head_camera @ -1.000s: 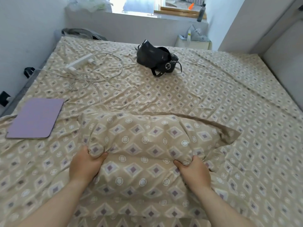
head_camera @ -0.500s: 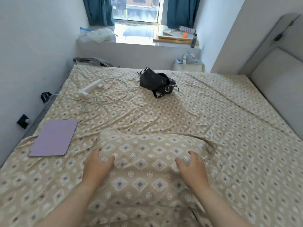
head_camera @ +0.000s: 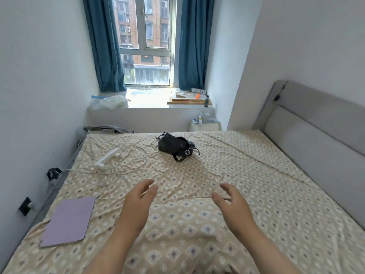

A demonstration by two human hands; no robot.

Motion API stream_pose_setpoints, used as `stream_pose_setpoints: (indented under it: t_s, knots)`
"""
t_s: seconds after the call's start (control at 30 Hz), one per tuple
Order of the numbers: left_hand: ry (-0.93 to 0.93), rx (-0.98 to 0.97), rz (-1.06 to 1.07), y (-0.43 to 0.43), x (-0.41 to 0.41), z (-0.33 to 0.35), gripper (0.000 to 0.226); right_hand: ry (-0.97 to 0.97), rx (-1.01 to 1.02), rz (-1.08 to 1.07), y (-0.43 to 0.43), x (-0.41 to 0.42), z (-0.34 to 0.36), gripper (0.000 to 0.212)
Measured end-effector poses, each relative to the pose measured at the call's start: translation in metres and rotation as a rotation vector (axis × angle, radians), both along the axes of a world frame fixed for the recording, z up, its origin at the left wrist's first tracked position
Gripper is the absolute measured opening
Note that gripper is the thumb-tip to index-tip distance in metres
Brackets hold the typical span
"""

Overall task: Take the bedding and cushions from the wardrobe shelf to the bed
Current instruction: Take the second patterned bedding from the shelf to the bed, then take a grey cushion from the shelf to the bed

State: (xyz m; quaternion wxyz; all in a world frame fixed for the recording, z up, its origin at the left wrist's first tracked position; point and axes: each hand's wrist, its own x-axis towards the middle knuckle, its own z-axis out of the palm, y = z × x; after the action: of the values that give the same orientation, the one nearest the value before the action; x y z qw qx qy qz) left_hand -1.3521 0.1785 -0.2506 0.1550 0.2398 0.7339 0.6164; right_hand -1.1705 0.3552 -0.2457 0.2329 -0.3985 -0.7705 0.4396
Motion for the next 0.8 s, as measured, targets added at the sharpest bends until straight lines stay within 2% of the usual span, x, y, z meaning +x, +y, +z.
stream_pose_setpoints:
  t_s: [0.17,0.43,0.63,0.8]
  knots:
    - [0.033,0.145,-0.132,0.010,0.045,0.066,0.020,0.143,0.051,-0.081,-0.019,0.045,0.067,0.040]
    - [0.164,0.257,-0.264,0.029,0.116,0.143,0.026,0.245,0.211,-0.166,-0.028,0.140,0.150,0.036]
    - [0.207,0.326,-0.381,0.048,0.201,0.182,0.026,0.292,0.276,-0.206,-0.027,0.252,0.181,0.038]
    - [0.286,0.356,-0.530,0.076,0.286,0.211,0.027,0.350,0.305,-0.307,-0.023,0.353,0.202,0.026]
